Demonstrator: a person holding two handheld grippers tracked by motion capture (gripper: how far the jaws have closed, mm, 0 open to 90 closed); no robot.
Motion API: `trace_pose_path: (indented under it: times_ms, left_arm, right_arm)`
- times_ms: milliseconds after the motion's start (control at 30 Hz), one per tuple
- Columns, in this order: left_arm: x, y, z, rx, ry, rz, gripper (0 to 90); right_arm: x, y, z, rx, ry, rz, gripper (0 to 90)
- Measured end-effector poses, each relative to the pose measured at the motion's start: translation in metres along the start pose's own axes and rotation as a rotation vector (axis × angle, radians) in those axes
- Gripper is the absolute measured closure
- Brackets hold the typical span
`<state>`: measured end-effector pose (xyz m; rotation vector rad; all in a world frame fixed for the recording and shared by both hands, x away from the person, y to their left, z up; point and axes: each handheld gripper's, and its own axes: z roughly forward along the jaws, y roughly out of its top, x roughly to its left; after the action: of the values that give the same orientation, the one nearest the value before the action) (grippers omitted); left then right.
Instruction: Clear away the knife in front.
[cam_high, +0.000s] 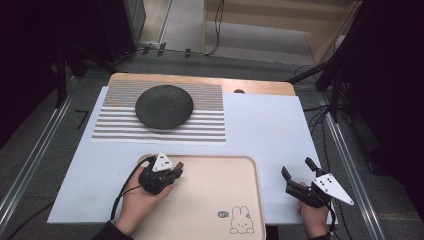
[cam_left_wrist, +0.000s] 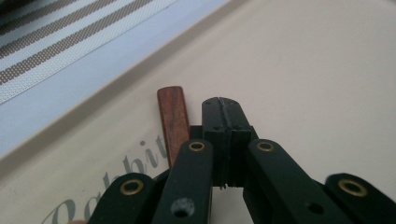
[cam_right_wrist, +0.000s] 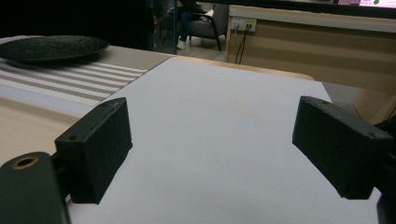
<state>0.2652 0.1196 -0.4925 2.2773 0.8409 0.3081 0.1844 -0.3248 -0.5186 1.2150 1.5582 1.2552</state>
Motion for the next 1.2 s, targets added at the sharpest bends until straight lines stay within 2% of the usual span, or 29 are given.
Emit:
trace_pose_path:
  times_ms: [67,167,567,633,700,800,900,967,1033,1100,1200]
  left_arm:
    - [0.003,-0.002,0.000,0.013,0.032,-0.007,89.7]
    - [0.011,-0.008,-0.004,0.025,0.051,-0.025,89.7]
    - [0.037,-0.036,-0.032,0.019,0.068,-0.111,89.7]
    - [0.038,-0.037,-0.036,-0.010,0.051,-0.118,89.7]
    - [0.034,-0.035,-0.040,-0.051,0.030,-0.114,89.7]
    - [0.021,-0.028,-0.038,-0.081,0.002,-0.092,89.6]
    - [0.004,-0.022,-0.026,-0.050,-0.018,-0.043,89.6]
    - [-0.003,-0.021,-0.019,-0.019,-0.025,-0.018,89.6]
    - [-0.005,-0.023,-0.014,0.019,-0.048,-0.010,89.6]
    - [-0.005,-0.024,-0.016,0.020,-0.061,-0.024,89.6]
    - [-0.003,-0.028,-0.022,0.038,-0.064,-0.020,89.7]
  right_arm:
    - [0.000,0.000,0.000,-0.001,0.001,0.003,10.2]
    - [0.000,0.000,-0.001,-0.002,0.003,0.006,10.1]
    - [0.000,0.000,0.000,0.004,0.005,0.007,10.2]
    - [0.000,0.000,0.000,0.004,0.006,0.009,10.2]
    - [-0.001,0.000,0.000,0.004,0.006,0.010,10.2]
    - [-0.001,0.000,0.001,0.004,0.005,0.010,10.2]
    - [-0.001,0.000,0.001,0.005,0.005,0.008,10.2]
    - [0.000,0.000,0.001,0.005,0.007,0.010,10.2]
    - [-0.001,0.000,0.000,0.004,0.007,0.011,10.2]
    - [-0.001,0.000,0.000,0.002,0.009,0.011,10.2]
    - [-0.001,0.000,0.000,0.001,0.009,0.011,10.2]
